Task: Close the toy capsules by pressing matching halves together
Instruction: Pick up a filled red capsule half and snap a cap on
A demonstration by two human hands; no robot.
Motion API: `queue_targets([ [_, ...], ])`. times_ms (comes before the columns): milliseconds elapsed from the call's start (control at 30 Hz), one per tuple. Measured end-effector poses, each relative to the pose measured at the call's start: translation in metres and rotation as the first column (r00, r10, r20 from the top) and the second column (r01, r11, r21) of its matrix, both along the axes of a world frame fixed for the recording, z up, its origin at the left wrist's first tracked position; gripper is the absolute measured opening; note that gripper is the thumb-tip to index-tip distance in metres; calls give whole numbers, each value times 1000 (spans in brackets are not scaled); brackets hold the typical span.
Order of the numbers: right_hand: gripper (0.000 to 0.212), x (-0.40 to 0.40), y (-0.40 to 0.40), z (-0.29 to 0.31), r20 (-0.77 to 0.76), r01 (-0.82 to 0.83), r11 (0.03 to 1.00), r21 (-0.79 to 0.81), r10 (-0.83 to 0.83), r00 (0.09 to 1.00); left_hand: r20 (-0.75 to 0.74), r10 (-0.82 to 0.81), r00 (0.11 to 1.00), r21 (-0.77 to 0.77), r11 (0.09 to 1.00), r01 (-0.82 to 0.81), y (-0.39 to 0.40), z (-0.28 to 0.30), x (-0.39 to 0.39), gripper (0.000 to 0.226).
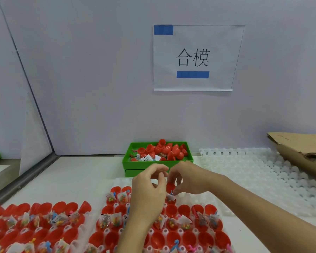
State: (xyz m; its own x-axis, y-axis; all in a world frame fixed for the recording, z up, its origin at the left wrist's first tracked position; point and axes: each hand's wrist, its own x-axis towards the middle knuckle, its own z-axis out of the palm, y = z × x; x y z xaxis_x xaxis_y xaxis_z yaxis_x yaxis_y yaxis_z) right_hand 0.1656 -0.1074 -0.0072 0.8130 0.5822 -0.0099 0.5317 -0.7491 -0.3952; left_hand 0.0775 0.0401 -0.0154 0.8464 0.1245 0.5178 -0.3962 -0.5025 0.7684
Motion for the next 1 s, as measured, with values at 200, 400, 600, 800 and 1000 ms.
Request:
queue_targets([
  [200, 30, -3, -4, -1, 24, -4, 1000, 24, 4, 1000, 5, 9, 1000, -8, 1000, -9, 1, -1, 1, 38],
  [400, 23, -13, -20, 6, 75, 105, 981, 162, -118, 990, -55, 4, 998, 7, 1000, -4, 5, -4, 1, 29],
  [600, 17, -55, -33, 7, 147, 309, 846, 436, -405, 902, -176, -99, 979, 59, 992, 111, 2, 4, -7, 21],
  [800, 11, -97, -38, -7, 35, 407, 746, 527, -497, 867, -423, -227, 877, 243, 904, 351, -1, 8, -14, 75],
  [1000, 7, -113, -32, -20, -7, 402, 696, 595, -496, 869, -450, -239, 860, 217, 905, 365, 1, -1, -19, 66],
])
